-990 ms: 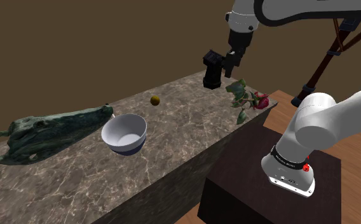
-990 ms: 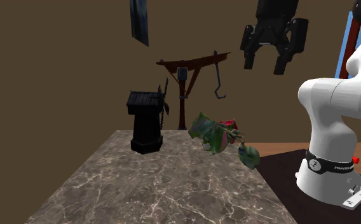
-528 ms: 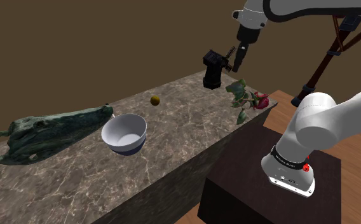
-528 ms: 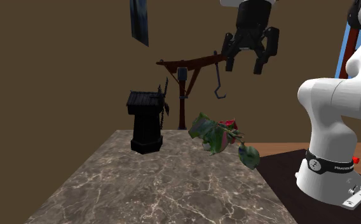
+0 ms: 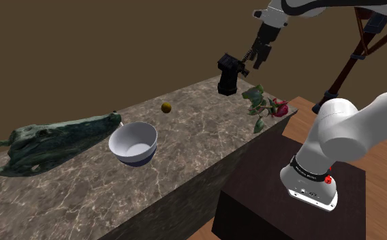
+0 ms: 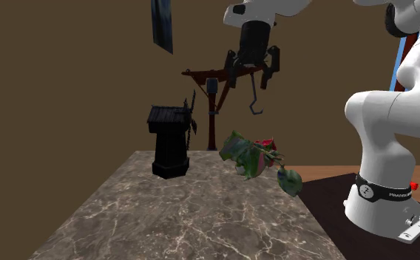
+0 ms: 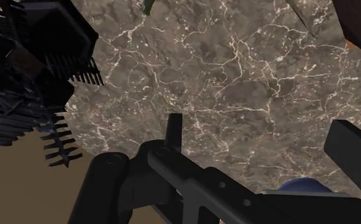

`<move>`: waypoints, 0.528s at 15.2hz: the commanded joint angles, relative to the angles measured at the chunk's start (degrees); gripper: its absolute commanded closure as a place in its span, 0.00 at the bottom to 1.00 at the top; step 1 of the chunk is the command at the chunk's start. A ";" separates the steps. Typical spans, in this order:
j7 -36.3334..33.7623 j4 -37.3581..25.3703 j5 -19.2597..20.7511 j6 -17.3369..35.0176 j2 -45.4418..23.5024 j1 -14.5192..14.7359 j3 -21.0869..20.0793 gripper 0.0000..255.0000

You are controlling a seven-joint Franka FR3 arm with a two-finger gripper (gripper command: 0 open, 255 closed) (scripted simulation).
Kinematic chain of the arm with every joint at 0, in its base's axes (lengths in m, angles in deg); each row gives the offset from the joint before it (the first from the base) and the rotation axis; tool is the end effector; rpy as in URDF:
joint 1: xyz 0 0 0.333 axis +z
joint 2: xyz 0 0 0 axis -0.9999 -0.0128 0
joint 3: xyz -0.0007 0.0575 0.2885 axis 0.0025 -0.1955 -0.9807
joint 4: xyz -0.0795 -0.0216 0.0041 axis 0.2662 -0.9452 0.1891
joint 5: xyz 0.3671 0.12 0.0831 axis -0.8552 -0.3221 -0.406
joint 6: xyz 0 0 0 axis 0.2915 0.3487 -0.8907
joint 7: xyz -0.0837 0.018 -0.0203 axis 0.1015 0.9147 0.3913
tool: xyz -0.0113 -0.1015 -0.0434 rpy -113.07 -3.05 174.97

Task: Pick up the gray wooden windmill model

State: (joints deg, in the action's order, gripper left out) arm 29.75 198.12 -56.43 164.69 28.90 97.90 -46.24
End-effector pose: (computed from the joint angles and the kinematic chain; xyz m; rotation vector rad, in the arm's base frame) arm 0.3582 -0.1714 0.5293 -2.9226 -0.8908 -0.3310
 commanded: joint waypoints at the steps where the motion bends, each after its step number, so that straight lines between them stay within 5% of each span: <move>1: 8.72 -2.85 -1.06 1.23 -3.21 2.89 5.77 0.00; 5: 25.45 -11.07 -6.23 1.58 -11.55 11.35 18.31 0.00; 8: 39.52 -19.03 -13.65 -0.19 -20.21 20.45 30.40 0.00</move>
State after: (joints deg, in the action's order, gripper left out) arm 63.70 181.45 -67.31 164.78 11.77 115.12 -20.22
